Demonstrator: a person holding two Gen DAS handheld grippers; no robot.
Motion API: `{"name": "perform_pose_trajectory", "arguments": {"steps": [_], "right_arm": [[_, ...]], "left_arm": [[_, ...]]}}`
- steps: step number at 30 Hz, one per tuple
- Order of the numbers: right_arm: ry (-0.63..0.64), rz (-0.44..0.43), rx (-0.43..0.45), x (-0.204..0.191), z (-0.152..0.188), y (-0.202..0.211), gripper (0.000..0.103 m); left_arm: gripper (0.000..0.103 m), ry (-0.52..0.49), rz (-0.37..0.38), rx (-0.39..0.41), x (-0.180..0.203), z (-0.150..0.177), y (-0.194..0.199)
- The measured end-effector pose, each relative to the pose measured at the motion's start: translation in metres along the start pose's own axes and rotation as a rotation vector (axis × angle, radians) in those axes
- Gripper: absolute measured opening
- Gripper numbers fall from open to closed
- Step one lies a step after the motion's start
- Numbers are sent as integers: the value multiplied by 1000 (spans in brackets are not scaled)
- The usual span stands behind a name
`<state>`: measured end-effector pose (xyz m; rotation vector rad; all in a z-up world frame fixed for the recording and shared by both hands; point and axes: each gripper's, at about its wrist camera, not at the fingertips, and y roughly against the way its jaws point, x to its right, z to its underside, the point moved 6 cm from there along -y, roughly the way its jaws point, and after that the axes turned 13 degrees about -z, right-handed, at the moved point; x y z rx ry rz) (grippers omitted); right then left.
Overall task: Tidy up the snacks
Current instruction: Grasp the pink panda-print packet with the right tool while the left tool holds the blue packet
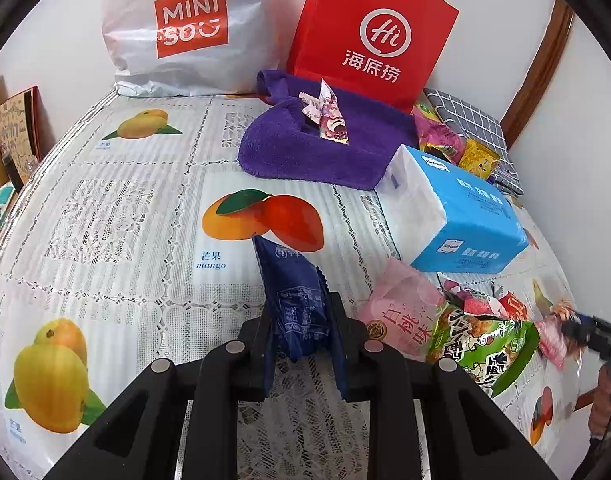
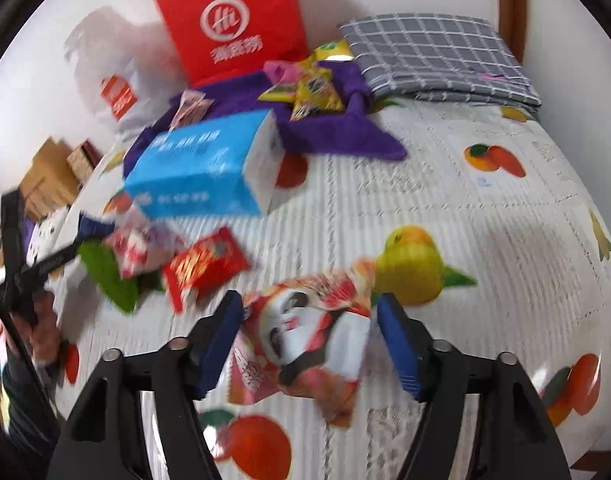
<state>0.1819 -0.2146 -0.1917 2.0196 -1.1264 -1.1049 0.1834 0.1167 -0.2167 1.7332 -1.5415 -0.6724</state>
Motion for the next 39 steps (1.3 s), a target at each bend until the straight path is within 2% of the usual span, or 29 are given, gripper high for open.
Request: {"name": "perform_pose_trajectory", "arguments": {"steps": [6,10,13,19,25,39], "right_arm": [[-5,-1,-40,1,22,-12,71],[-31,2,8,7,21,-12,54],[-56,-32,39,9,19,-8,53],[-80,-30,80,15,21,-2,52],[-107,-7,85,21,22,-2,52],[-43,-3,147,-1,-5,19,51]], "left_arm": [[23,1,1,0,0,0,-1],[23,0,0,0,0,0,0],[22,-7,-3,1,1,1,0],[20,-9,2,-8,2,4,5],[20,-5,2,-1,2,8,19],[20,-17,66,50,25,-11,74]]}}
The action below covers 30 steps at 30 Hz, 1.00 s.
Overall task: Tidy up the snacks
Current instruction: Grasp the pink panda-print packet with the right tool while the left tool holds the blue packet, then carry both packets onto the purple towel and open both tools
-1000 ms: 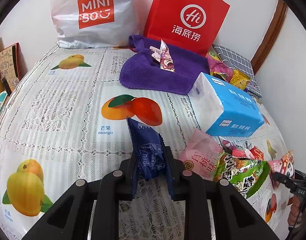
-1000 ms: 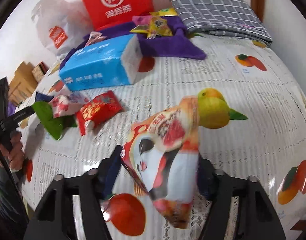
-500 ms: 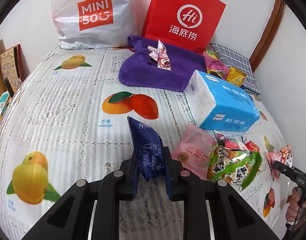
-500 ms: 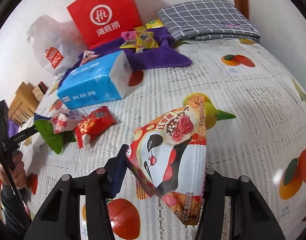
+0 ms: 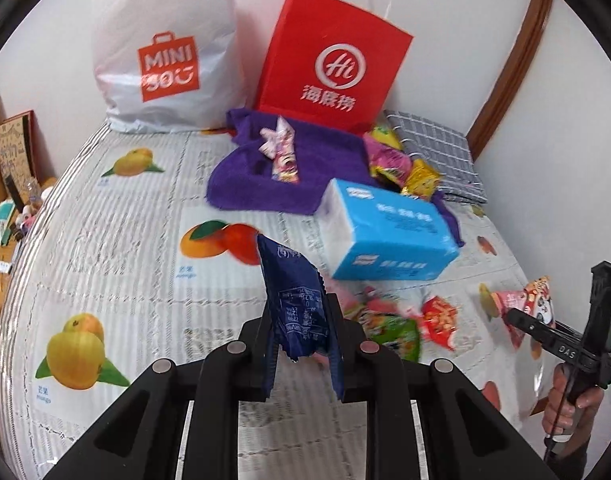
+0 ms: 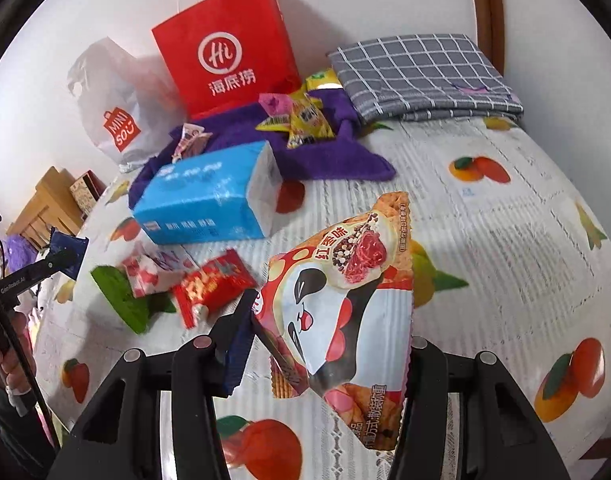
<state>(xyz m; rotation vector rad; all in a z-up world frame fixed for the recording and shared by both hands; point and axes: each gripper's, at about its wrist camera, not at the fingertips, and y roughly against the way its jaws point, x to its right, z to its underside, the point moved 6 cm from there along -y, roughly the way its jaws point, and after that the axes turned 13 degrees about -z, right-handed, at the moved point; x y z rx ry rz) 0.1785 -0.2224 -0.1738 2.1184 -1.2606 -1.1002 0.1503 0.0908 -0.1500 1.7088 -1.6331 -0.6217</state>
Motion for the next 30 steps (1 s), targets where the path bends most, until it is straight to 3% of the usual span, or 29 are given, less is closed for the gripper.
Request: {"name": "perform_pose_trajectory", "arguments": {"steps": [16,30], "right_arm": [[29,17,65,-23,-43,17,48],[77,3,93,-40,-68,21,48]], "left_arm": [[20,-33,25,14,37,-34,13],[20,-28,24,24,45,-54,10]]}}
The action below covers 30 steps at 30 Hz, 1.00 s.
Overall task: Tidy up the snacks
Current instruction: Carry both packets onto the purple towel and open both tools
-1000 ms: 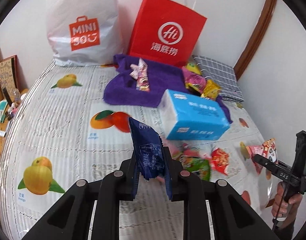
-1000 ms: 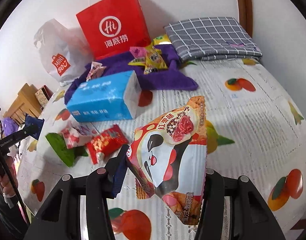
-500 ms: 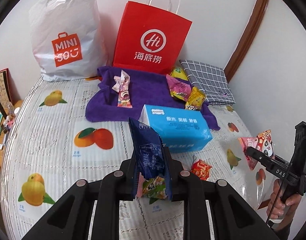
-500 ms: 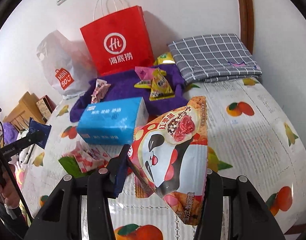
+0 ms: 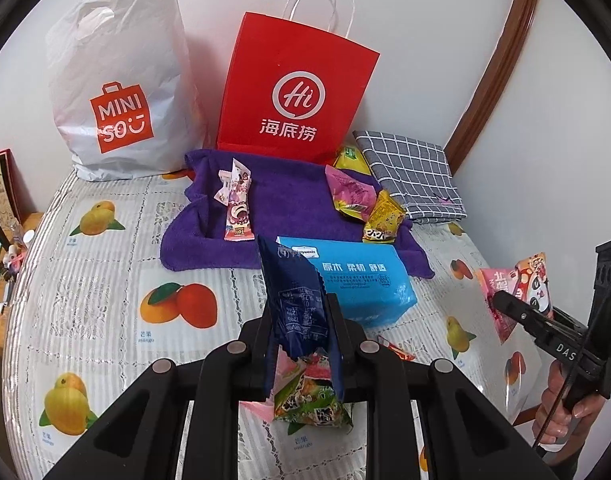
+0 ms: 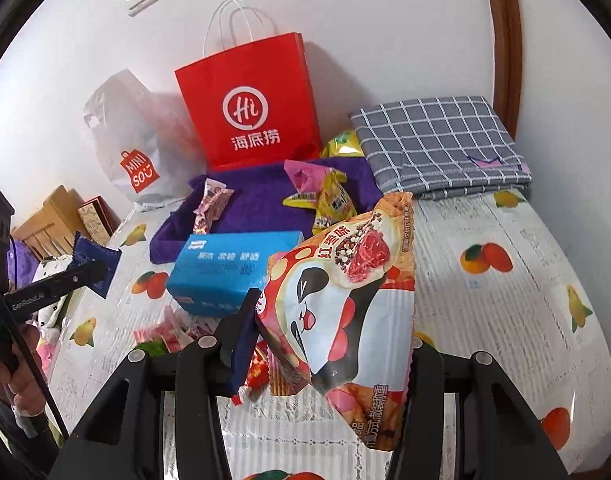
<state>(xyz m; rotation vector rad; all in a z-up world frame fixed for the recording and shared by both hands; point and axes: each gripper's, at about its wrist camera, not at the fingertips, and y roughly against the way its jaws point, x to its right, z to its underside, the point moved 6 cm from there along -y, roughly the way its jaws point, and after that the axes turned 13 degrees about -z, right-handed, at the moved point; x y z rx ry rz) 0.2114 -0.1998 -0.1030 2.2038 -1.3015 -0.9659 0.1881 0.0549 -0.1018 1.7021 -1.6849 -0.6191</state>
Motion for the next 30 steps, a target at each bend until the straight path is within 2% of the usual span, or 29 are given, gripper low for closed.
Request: {"name": "perform_pose_trajectory", "arguments": {"steps": [15,24,30], "right_arm": [[24,-35,10,-10,-48,-29,48],[2,-115,-10,-11,-90,-67,48],[34,-131,-47,-15,-114,-100,48]], "left_arm": [[20,31,3,-25,-10,-31,-19],[20,58,12,-21,-19,-65,-40],[20,85,9,-22,-32,-83,-54]]}}
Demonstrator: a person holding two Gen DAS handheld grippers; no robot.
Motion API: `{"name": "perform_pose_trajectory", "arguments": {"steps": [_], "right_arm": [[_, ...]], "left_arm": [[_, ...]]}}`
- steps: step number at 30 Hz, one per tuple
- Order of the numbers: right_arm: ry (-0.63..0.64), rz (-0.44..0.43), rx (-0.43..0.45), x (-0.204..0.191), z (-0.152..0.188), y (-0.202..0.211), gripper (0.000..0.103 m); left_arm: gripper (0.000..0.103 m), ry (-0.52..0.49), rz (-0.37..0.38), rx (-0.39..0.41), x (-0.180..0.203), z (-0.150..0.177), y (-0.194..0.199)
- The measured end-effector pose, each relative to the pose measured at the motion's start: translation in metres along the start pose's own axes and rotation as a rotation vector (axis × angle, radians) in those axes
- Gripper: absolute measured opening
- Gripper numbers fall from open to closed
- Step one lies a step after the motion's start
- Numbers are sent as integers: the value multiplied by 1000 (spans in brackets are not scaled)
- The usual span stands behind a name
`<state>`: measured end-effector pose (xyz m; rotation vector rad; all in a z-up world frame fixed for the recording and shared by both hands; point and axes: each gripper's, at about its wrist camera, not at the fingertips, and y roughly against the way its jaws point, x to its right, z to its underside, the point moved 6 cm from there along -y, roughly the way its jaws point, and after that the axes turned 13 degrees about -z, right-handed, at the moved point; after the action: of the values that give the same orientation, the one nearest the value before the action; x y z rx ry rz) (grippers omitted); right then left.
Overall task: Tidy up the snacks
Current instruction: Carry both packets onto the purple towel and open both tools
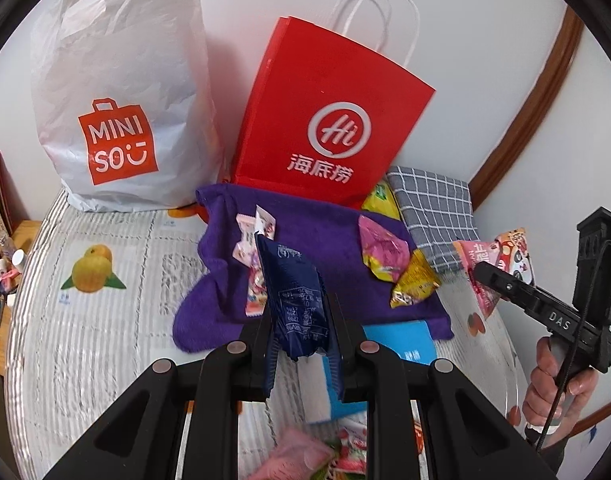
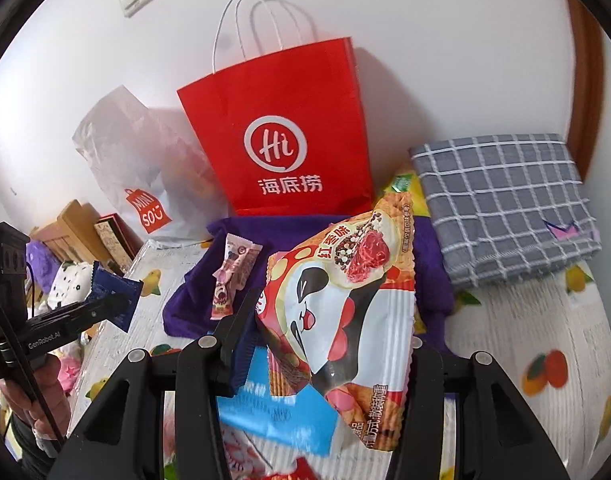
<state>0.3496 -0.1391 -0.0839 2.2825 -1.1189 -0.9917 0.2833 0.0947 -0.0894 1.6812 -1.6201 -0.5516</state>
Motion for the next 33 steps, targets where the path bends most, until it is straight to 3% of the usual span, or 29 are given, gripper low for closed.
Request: {"name": "perform_pose_trajectory", "arguments": {"steps": [6,15,27,29,31,33], "right_arm": [[-15,-28,-80,12,-13,-44,48],[-15,-36,-260,22,2,-110,48],[58,-13,-390,28,17,-136,51],[78,-3,-391,26,16,-133,54],[82,-7,-373,24,13,-129,66],[86,-16,-333,22,6,-120,69]], "left_arm": [[20,13,-4,-16,-10,-10,-19],[20,8,24,-70,-1,-13,-63],[20,-63,20,-121,27,-10,-119],[20,-76,14,-127,30,-7,-125],[20,-86,0,-124,31,-7,-129],[20,-89,-2,-124,32,-8,-133]]}}
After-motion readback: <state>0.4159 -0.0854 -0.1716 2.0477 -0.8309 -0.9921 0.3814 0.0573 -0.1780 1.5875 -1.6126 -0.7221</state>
